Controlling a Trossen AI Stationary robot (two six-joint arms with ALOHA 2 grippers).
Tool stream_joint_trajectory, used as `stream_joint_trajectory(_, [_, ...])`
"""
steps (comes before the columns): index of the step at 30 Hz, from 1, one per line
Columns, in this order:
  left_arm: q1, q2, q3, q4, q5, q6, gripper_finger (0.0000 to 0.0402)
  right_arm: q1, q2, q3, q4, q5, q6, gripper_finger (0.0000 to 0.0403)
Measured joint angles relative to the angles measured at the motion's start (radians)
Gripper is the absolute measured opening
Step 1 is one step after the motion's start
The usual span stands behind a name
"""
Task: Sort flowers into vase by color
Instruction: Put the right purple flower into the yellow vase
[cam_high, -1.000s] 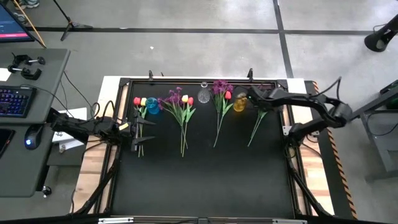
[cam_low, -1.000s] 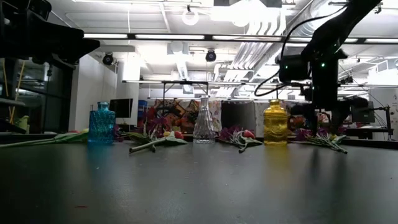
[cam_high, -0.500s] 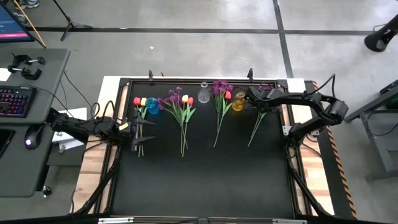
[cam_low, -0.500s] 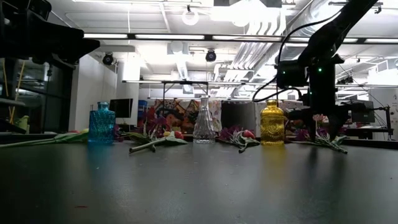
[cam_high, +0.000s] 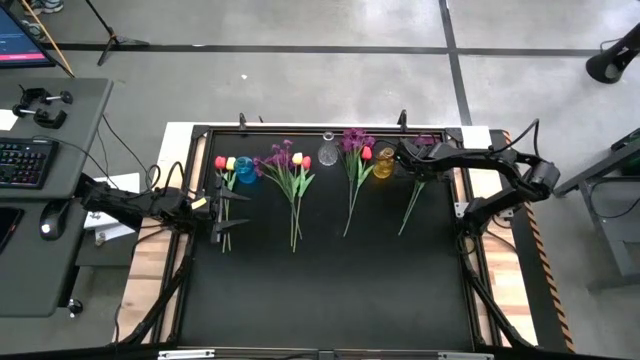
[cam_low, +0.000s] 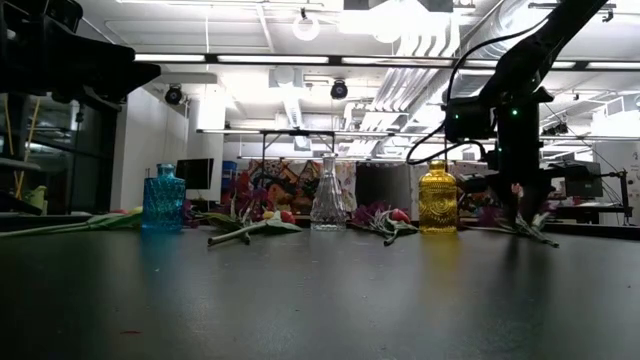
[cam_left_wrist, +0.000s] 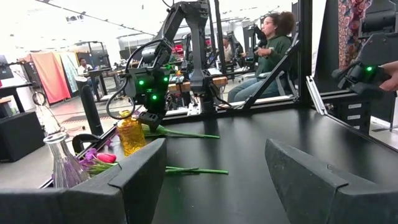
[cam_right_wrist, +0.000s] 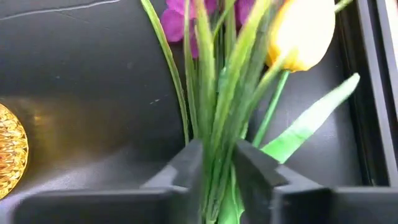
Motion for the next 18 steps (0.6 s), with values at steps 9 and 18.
stream_joint_trajectory(9, [0.0,0.0,0.0,0.0,0.0,0.0,0.0262,0.0,-0.003,0.0,-0.008,0.015,-0.037,0.0011])
stream_joint_trajectory(18, [0.0,0.0,0.0,0.0,0.0,0.0,0.0262,0.039,-0.134,0.0,-0.009,0.041,-0.062,0.0002])
